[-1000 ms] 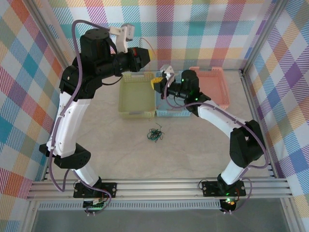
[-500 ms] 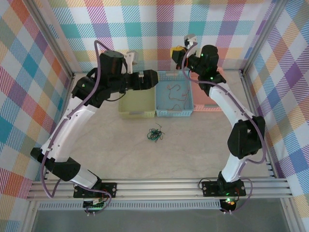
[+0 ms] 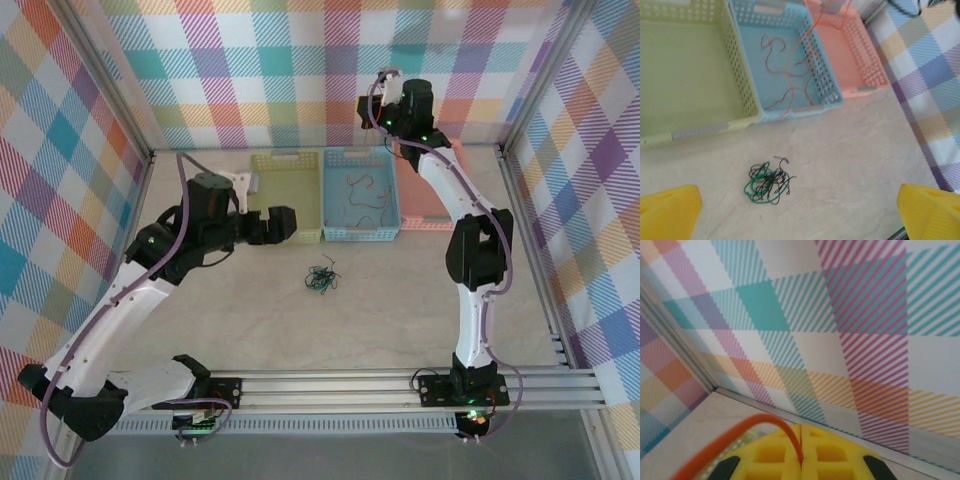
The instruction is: Untangle the cables
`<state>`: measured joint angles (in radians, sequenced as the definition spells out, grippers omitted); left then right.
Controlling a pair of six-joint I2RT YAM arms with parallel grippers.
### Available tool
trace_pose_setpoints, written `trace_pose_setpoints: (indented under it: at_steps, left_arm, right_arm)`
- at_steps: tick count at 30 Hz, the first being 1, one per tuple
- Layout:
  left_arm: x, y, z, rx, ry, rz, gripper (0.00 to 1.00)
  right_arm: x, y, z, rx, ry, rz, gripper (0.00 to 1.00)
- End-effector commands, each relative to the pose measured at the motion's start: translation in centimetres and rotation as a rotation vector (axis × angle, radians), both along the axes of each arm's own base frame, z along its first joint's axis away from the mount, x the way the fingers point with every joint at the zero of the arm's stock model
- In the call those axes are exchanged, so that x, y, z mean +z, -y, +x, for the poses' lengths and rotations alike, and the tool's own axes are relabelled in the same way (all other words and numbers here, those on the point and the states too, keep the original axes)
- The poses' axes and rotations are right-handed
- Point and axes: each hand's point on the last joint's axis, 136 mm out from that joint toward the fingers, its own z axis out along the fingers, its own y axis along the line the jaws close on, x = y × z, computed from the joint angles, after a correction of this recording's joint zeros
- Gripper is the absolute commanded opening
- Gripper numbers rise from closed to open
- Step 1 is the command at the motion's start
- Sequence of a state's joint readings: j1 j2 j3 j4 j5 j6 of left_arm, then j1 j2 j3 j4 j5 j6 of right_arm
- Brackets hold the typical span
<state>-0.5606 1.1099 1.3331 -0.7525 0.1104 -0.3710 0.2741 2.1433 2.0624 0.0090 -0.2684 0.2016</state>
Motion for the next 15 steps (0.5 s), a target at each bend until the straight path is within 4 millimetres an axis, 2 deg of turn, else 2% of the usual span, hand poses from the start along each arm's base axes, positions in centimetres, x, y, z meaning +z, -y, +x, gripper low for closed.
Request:
trace_pose_setpoints:
  at_steps: [1,6,10,15]
  left_arm:
    - [-1.4,-0.1,-0.7,-0.011,-0.012,-0.02,0.99]
    - [-4.8,-0.6,-2.2,-0.014,-0.065,-0.024,0.98]
    - [-8.1,-1.1,-3.0,-0.004,-0.117,-0.01,0.97]
    - [-10.7,-1.2,-3.8,-0.009,-0.162,-0.014,0.96]
  right_arm:
    - [2.9,1.0,0.9,-0.045,0.064,-0.028,0.0]
    - [7.7,0.8,-0.1,0.004,0.15,0.034,0.0]
    - [12.1,0.6,-2.6,0.062,0.205,0.114,0.0]
    - [15.6,0.1,-6.2,0.146,0.247,0.178,0.0]
